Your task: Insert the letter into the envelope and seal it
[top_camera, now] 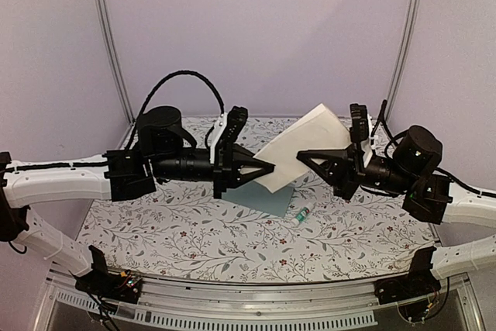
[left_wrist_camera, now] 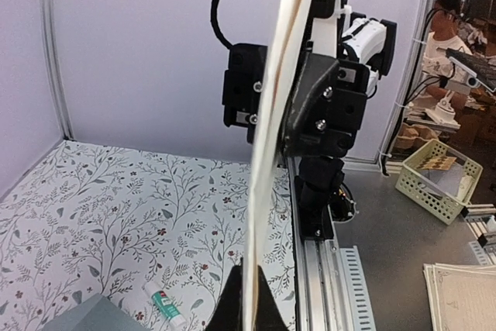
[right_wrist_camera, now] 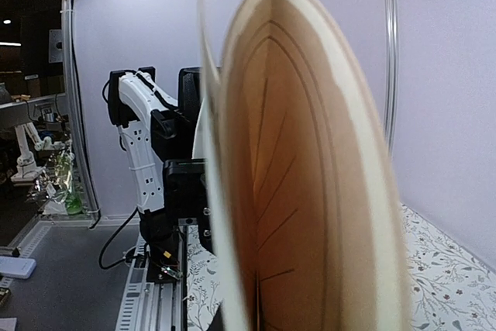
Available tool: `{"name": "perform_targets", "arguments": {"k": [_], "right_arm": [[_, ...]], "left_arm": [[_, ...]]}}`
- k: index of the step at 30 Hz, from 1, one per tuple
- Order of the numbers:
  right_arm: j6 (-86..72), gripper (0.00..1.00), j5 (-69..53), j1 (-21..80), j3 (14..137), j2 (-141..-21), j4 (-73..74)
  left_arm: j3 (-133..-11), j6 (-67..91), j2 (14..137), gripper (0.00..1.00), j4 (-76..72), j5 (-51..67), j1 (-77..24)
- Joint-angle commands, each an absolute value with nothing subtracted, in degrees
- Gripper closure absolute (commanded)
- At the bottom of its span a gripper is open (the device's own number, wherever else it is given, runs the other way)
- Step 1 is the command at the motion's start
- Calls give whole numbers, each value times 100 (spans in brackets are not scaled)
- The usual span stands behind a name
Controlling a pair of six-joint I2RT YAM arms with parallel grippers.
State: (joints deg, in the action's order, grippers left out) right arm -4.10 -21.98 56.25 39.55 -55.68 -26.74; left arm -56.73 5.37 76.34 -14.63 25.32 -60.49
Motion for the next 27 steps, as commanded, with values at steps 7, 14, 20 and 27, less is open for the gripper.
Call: {"name": "perform_targets", "arguments": {"k": [7, 14, 20, 27], "right_arm": [[-271, 20, -2019, 5660, 3997, -5165, -1728], [539, 1, -1596, 5659, 4418, -4893, 219], [1026, 1, -593, 5660, 4781, -4620, 1109], [1635, 1, -1121, 5660, 5292, -5180, 1676]], "left_arm": [[-5564, 308, 7275, 100, -1208, 2036, -6084], [-5836, 264, 7552, 100, -35, 1306, -6104], [-5983, 355, 7825, 100, 833, 1098, -6188], [-6286, 443, 8340, 100, 1558, 765, -6238]]}}
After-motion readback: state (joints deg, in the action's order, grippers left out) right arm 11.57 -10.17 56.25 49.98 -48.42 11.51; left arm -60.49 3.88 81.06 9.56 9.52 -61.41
